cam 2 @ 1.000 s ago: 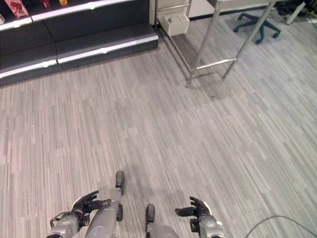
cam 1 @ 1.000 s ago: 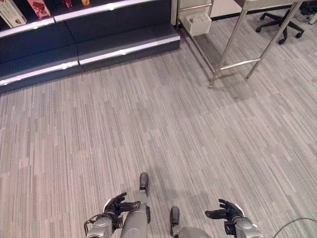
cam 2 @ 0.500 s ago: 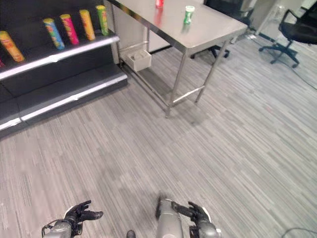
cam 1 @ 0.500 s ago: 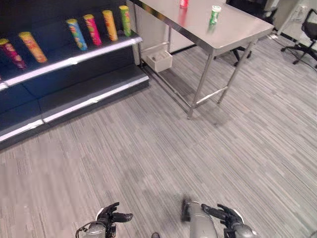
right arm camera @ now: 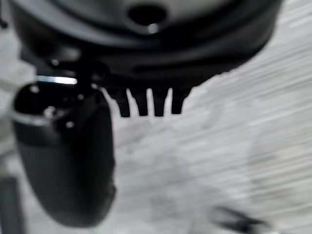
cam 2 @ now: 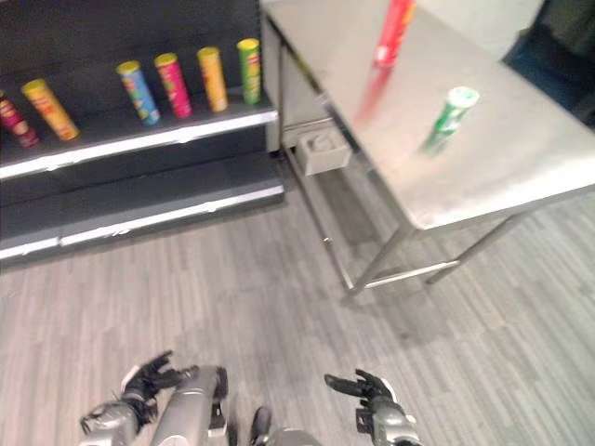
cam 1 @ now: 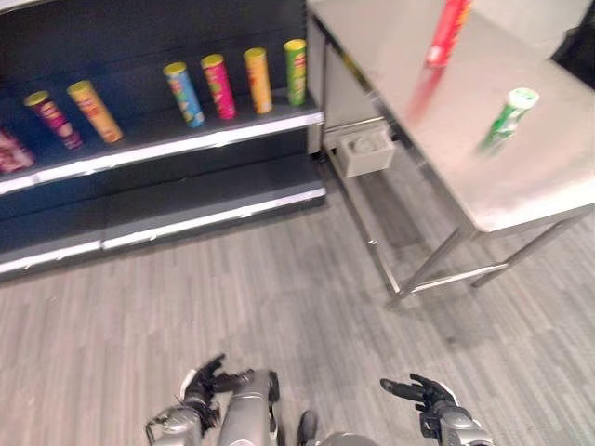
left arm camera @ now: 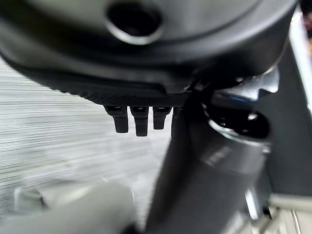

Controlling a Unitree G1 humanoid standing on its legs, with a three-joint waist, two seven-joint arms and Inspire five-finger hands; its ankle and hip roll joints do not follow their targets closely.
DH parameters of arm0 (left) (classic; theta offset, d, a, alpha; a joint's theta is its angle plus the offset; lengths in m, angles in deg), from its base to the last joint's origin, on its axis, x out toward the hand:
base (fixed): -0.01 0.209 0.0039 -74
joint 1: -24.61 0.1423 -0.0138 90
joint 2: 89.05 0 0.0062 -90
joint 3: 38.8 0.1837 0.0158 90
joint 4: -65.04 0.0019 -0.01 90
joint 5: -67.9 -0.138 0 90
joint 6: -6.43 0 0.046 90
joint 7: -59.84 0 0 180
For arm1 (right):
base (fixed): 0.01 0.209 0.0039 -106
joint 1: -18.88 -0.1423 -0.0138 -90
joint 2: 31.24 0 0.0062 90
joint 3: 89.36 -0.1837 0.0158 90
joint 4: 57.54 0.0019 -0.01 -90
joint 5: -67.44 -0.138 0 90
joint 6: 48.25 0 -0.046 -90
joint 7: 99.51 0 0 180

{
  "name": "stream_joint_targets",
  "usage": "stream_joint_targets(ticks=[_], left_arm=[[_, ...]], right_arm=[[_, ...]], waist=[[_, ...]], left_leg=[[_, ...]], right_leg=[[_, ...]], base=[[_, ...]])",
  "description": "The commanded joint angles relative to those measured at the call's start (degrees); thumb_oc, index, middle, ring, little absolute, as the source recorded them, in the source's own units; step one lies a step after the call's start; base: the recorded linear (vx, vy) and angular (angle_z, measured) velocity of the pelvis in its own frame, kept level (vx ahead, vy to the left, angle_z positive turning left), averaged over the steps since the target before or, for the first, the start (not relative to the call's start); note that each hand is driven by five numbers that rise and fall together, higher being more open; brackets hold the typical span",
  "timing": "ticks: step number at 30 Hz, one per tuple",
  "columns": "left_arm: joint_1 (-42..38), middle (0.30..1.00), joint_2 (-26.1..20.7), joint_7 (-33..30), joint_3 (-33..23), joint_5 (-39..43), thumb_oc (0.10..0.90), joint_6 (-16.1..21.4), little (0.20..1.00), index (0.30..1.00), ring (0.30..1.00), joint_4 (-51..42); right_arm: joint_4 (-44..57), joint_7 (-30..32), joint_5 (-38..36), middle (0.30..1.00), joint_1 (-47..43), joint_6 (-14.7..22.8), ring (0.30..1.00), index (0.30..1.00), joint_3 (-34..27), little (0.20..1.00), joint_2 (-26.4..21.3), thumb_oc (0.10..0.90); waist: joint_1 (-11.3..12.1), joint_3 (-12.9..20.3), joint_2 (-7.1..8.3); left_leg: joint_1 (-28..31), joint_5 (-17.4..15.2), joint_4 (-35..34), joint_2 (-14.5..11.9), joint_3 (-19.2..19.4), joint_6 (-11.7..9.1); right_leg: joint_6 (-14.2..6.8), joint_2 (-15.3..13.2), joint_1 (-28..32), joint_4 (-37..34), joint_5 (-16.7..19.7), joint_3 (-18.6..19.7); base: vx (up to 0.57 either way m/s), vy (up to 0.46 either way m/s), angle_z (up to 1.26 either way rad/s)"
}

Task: Put the goods on the table back onto the shelves and tidy them up.

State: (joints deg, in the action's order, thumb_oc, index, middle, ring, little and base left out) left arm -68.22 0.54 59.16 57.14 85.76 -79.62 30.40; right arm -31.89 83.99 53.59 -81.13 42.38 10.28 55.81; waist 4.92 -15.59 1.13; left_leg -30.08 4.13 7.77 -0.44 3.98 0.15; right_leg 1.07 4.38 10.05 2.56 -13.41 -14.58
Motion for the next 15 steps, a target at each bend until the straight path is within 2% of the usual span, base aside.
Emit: stream_joint_targets(ticks=[1, 2, 3, 4, 7, 8, 9, 10, 11, 12, 13, 15], left_arm=[[-0.09, 0.900, 2.89, -0.68, 3.91, -1.82, 0.800, -1.20, 0.900, 0.900, 0.900, 6.81], [0.38, 0.900, 2.59, -0.64, 3.44, -1.73, 0.800, -1.10, 0.900, 0.900, 0.900, 7.18], [0.74, 0.900, 2.57, -0.47, 3.17, -1.69, 0.800, -1.14, 0.900, 0.900, 0.900, 7.35], [0.81, 0.900, 2.61, -0.45, 3.06, -1.73, 0.800, -1.13, 0.900, 0.900, 0.900, 7.56], [1.50, 0.900, 2.38, -0.75, 1.95, -2.00, 0.800, -0.85, 0.900, 0.900, 0.900, 8.52], [1.60, 0.900, 2.13, -0.83, 1.39, -1.61, 0.800, -0.96, 0.900, 0.900, 0.900, 8.54], [1.60, 0.900, 2.11, -0.83, 1.38, -1.61, 0.800, -0.96, 0.900, 0.900, 0.900, 8.54], [1.29, 0.900, 1.52, -1.14, 0.89, -0.40, 0.800, -0.93, 0.900, 0.900, 0.900, 7.73], [1.04, 0.900, 1.24, -1.40, 0.68, -0.18, 0.800, -0.88, 0.900, 0.900, 0.900, 7.93], [0.45, 0.900, 0.56, -1.76, 0.87, 0.20, 0.800, -0.67, 0.900, 0.900, 0.900, 7.92], [-0.02, 0.900, 0.40, -1.60, 0.63, -0.19, 0.800, -0.74, 0.900, 0.900, 0.900, 8.17], [-0.58, 0.900, 0.20, -1.99, 0.60, 0.44, 0.800, -0.71, 0.900, 0.900, 0.900, 8.16]], right_arm=[[1.71, 1.60, 1.16, 0.900, 7.03, 1.06, 0.900, 0.900, 0.72, 0.900, -3.32, 0.800], [1.67, 1.11, 1.51, 0.900, 7.16, 1.11, 0.900, 0.900, 1.15, 0.900, -3.07, 0.800], [1.86, 1.02, 1.71, 0.900, 7.56, 1.17, 0.900, 0.900, 1.17, 0.900, -2.81, 0.800], [1.71, 1.00, 2.13, 0.900, 7.48, 1.04, 0.900, 0.900, 1.45, 0.900, -2.83, 0.800], [1.86, 0.53, 2.78, 0.900, 7.27, 0.58, 0.900, 0.900, 1.36, 0.900, -1.95, 0.800], [1.84, 0.48, 3.11, 0.900, 6.84, 0.69, 0.900, 0.900, 1.61, 0.900, -1.59, 0.800], [1.84, 0.48, 3.11, 0.900, 6.84, 0.69, 0.900, 0.900, 1.62, 0.900, -1.57, 0.800], [1.57, 0.40, 3.78, 0.900, 5.91, 0.47, 0.900, 0.900, 2.29, 0.900, -1.09, 0.800], [1.55, 0.57, 3.67, 0.900, 5.64, 0.44, 0.900, 0.900, 2.45, 0.900, -1.01, 0.800], [1.09, 0.78, 2.81, 0.900, 4.92, 0.41, 0.900, 0.900, 2.22, 0.900, -0.77, 0.800], [1.03, 0.79, 2.88, 0.900, 4.83, 0.41, 0.900, 0.900, 2.20, 0.900, -0.47, 0.800], [0.28, 0.98, 2.77, 0.900, 4.60, 0.44, 0.900, 0.900, 2.45, 0.900, -0.02, 0.800]], waist=[[-2.43, 0.02, -1.37], [-2.05, 0.53, -1.31], [-1.90, 0.65, -1.65], [-1.89, 0.86, -1.65], [-1.19, 2.68, -0.28], [-0.67, 3.02, -0.04], [-0.56, 3.02, 0.01], [-0.15, 2.70, -0.23], [0.04, 2.60, -0.32], [0.14, 2.20, -0.36], [0.07, 2.22, -0.25], [-0.36, 2.08, -0.04]], left_leg=[[15.13, 5.07, -9.93, -1.10, -4.92, -6.18], [17.08, 5.08, -12.15, -0.86, -5.13, -5.91], [18.17, 6.64, -12.00, -0.90, -5.67, -5.60], [18.60, 6.76, -11.55, -0.69, -5.56, -5.62], [19.71, 4.74, -9.88, 0.17, -3.97, -4.40], [20.22, 3.76, -9.80, 0.15, -3.07, -3.68], [20.25, 3.72, -9.79, 0.16, -2.94, -3.66], [20.89, 2.93, -9.65, -0.39, -1.77, -2.67], [21.08, 2.65, -9.86, -0.53, -1.30, -2.46], [22.17, 2.02, -10.78, -0.66, -0.47, -2.31], [22.34, 1.65, -10.64, -0.60, 0.19, -2.32], [22.39, 1.63, -10.52, -0.82, 0.75, -2.66]], right_leg=[[-5.73, -3.88, 1.19, -7.56, 8.02, 7.79], [-5.87, -3.73, 1.64, -7.56, 7.44, 9.03], [-5.85, -3.44, 2.21, -7.56, 6.81, 9.51], [-5.74, -3.75, 2.57, -7.56, 6.44, 9.89], [-7.63, -7.04, 3.19, -7.21, 6.55, 10.94], [-8.17, -8.25, 1.93, -4.91, 6.65, 11.22], [-8.18, -8.31, 1.87, -4.81, 6.57, 11.34], [-9.35, -9.24, -2.62, 2.12, 6.82, 11.63], [-9.74, -9.45, -3.85, 2.82, 7.14, 11.20], [-9.63, -10.00, -5.96, 3.02, 8.09, 9.22], [-9.88, -10.79, -5.61, 0.96, 8.56, 6.44], [-9.98, -10.87, -6.09, -0.93, 9.98, 3.97]], base=[[0.37, 0.069, -0.90], [0.45, 0.109, -0.95], [0.27, 0.129, -0.81], [0.23, 0.185, -0.67], [0.23, 0.196, -0.31], [0.12, 0.104, -1.25], [0.09, 0.127, -1.65], [0.04, 0.109, -1.06], [0.05, 0.142, -0.52], [0.00, 0.072, 0.28], [-0.01, 0.041, 0.06], [-0.02, -0.010, -0.20]])
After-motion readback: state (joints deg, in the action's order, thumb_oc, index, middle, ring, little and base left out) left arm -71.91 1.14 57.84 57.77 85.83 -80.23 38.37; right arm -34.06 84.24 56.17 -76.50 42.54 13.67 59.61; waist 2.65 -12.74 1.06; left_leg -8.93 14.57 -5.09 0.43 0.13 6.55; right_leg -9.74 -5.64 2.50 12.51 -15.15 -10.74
